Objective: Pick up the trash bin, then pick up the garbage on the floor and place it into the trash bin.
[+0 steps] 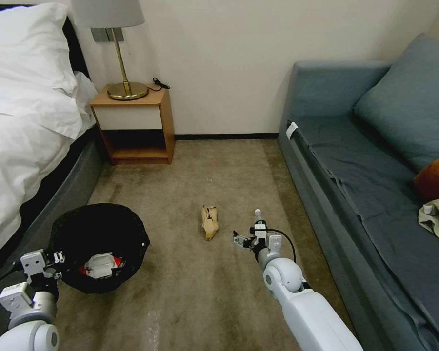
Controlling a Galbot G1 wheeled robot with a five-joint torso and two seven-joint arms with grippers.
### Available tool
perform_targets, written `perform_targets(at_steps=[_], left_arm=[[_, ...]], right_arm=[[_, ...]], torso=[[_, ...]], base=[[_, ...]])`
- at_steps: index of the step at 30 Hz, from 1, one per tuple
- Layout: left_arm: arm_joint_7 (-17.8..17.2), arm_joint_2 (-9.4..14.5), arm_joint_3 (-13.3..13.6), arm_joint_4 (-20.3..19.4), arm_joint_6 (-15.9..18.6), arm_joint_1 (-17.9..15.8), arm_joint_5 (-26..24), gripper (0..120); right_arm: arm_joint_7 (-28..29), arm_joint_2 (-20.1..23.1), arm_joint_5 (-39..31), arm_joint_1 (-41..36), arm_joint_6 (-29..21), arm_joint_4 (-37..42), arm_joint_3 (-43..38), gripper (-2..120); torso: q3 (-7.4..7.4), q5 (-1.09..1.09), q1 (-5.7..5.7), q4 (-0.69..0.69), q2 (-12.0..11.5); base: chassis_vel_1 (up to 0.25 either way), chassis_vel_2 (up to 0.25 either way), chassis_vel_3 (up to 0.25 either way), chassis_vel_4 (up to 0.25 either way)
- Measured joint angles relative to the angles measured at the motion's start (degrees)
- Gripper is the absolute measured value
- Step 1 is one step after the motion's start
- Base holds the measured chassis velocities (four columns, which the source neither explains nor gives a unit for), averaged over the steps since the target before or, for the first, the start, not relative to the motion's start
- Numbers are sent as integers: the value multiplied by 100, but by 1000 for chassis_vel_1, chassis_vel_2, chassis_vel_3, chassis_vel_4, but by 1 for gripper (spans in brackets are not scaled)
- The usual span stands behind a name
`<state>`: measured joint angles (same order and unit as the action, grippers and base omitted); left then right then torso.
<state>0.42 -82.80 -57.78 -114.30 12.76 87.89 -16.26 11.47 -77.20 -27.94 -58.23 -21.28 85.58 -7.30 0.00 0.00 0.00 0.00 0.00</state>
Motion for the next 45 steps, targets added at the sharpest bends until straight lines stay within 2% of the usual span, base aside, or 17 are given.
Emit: perform_targets(at_steps=[45], left_arm=[[41, 14, 73, 296, -30, -145, 48, 4]], right_arm=[[-22, -24, 43, -1, 33, -250, 95, 100]], torso=[[0, 0, 0, 0, 0]], base=[[-94, 96, 94, -93]])
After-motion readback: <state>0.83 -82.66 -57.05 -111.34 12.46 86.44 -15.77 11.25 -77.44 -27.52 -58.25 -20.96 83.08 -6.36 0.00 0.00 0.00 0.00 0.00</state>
